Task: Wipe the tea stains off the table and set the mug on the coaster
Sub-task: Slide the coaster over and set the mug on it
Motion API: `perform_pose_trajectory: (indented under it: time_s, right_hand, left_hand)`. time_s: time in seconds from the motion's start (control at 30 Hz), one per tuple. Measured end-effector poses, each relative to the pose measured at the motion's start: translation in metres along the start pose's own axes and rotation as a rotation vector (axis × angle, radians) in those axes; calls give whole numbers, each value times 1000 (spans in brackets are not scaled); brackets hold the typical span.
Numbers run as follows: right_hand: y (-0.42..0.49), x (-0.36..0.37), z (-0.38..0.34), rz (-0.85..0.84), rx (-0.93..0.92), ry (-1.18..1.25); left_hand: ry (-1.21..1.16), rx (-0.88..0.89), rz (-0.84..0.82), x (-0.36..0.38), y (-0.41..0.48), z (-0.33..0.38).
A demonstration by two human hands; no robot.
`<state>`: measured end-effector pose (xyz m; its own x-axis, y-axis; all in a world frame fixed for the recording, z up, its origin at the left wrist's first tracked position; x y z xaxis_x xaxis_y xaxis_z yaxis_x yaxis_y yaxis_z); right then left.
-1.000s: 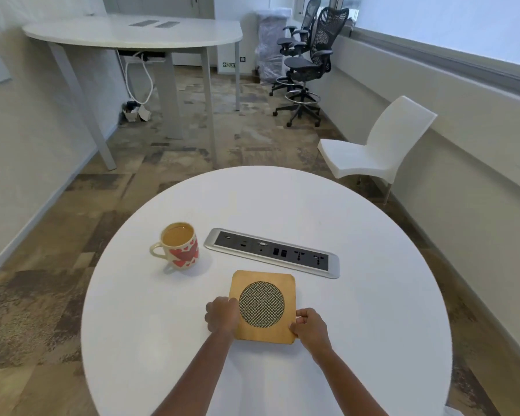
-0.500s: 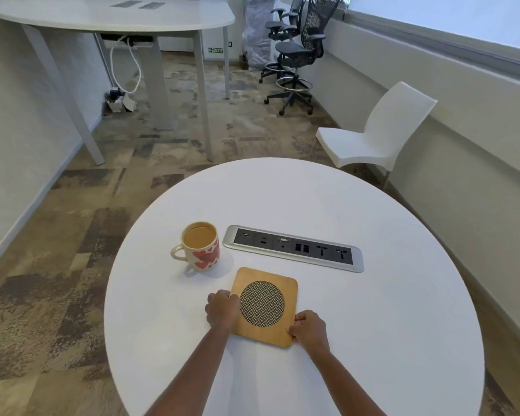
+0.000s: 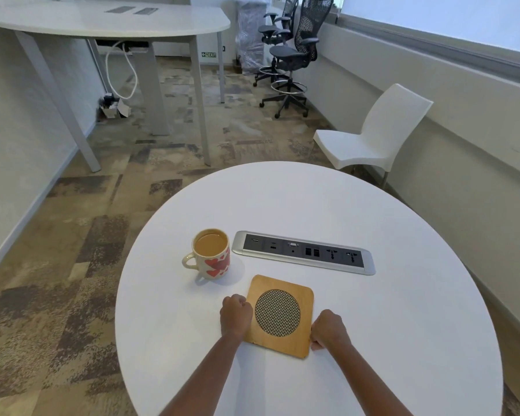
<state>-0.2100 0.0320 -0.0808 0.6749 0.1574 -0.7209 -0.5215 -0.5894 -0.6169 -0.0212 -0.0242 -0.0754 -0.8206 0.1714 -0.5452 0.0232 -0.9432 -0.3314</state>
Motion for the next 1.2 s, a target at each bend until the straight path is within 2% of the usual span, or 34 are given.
perform_pose_trajectory:
  time_s: [0.13, 0.3, 0.37, 0.5, 0.6, 0.7, 0.8, 0.9, 1.07, 1.2]
  right_hand:
    - [-4, -13, -10, 65, -20, -184]
    - [-7, -19, -47, 159, -222, -130]
    - [-14, -17, -71, 104, -347, -29]
    - [-27, -8, -119, -89, -482, 165]
    - [-29, 3, -152, -141, -579, 116]
    - [-27, 13, -176, -203, -597, 82]
    - [-22, 22, -195, -238, -589, 75]
    - [-19, 24, -208, -241, -618, 84]
    - [-34, 16, -221, -274, -797, 201]
    - [-43, 11, -222, -280, -828, 264]
  left_hand:
    - [69, 102, 25, -6, 1, 5]
    - [279, 570, 407, -38, -3, 34]
    - [336, 638, 519, -53, 4, 42]
    - [254, 519, 602, -84, 27, 40]
    - [100, 360, 581, -101, 44, 25]
    - [20, 235, 509, -110, 58, 7]
    - [2, 216, 419, -110, 65, -9]
    - [-16, 208, 396, -110, 67, -15]
    - [-98, 192, 336, -108, 75, -17]
    - [-179, 187, 290, -108, 78, -15]
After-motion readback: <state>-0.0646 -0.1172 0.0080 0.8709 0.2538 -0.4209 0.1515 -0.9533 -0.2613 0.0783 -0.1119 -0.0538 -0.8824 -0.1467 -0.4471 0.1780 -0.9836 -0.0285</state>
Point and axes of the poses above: each hand's wrist, its own y-axis towards the middle knuckle, its own x-axis out of the palm, z = x × y, the point moved 3 cm from there along y, towards the middle knuckle, and after that the axes turned 10 degrees about x, right-handed, at the moved point
